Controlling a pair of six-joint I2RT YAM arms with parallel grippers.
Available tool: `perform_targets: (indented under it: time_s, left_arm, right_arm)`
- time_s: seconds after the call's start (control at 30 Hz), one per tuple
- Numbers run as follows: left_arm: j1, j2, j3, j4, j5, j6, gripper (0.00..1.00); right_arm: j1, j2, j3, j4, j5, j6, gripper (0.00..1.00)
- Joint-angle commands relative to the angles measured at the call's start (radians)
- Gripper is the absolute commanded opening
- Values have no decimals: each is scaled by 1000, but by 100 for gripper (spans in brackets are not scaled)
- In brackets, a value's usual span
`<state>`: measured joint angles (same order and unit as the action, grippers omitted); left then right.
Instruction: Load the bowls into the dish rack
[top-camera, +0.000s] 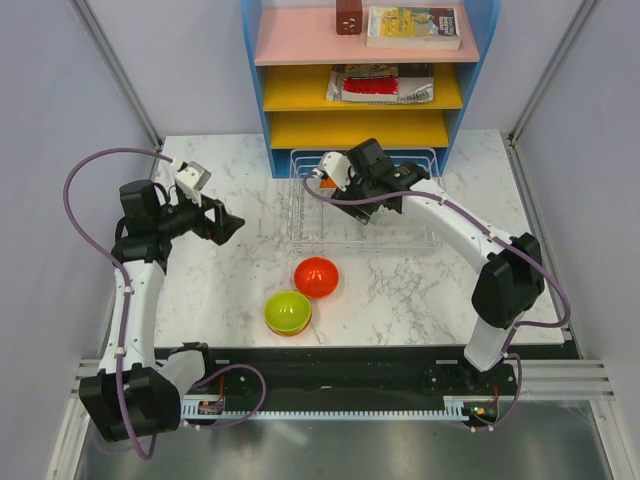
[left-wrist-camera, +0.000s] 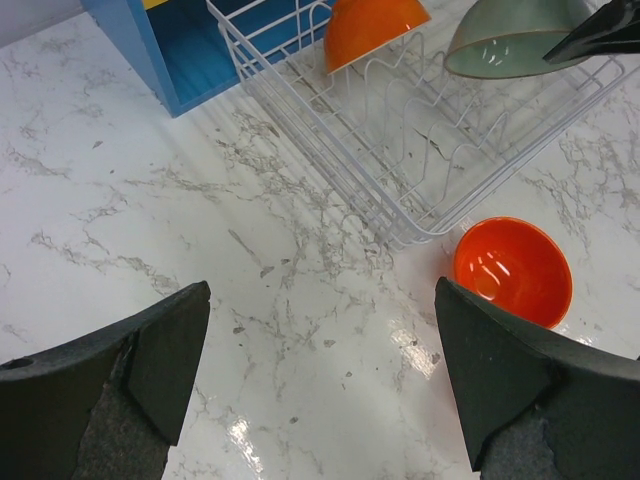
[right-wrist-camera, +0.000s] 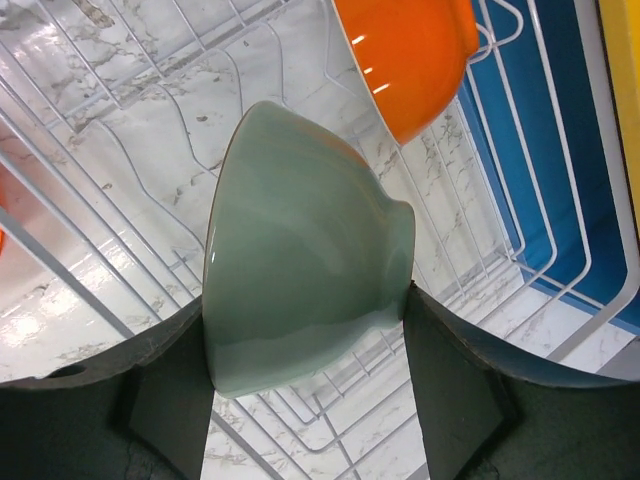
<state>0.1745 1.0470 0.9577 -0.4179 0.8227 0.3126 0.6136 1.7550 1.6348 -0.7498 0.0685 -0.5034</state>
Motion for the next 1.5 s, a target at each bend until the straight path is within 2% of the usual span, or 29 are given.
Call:
perform_targets:
  time_s: [0.0, 0.57, 0.9, 1.23, 1.27, 1.37, 1.4, 1.47]
  left_arm:
    - [14, -18, -14, 10, 55, -29, 100]
    - [25, -16, -25, 16, 76, -29, 100]
    - [29, -13, -30, 18, 90, -27, 100]
    - [33, -22, -34, 19, 98, -27, 100]
    - [34, -24, -34, 19, 98, -27, 100]
    - [36, -24, -34, 18, 99, -27, 100]
    - [36, -24, -34, 18, 101, -26, 100]
    - [36, -27, -36, 18, 104, -27, 100]
  right_arm:
    - [21, 23, 68, 52, 126, -60, 0]
    - [138, 139, 105, 72, 269, -158, 0]
    - [173, 189, 158, 44, 275, -208, 0]
    - [184, 262, 246, -62, 244, -256, 0]
    - [184, 270, 247, -62, 247, -259, 2]
    - [186, 282, 247, -65, 255, -264, 16]
    - [186, 285, 247, -68, 257, -265, 32]
    - [184, 285, 247, -69, 260, -267, 51]
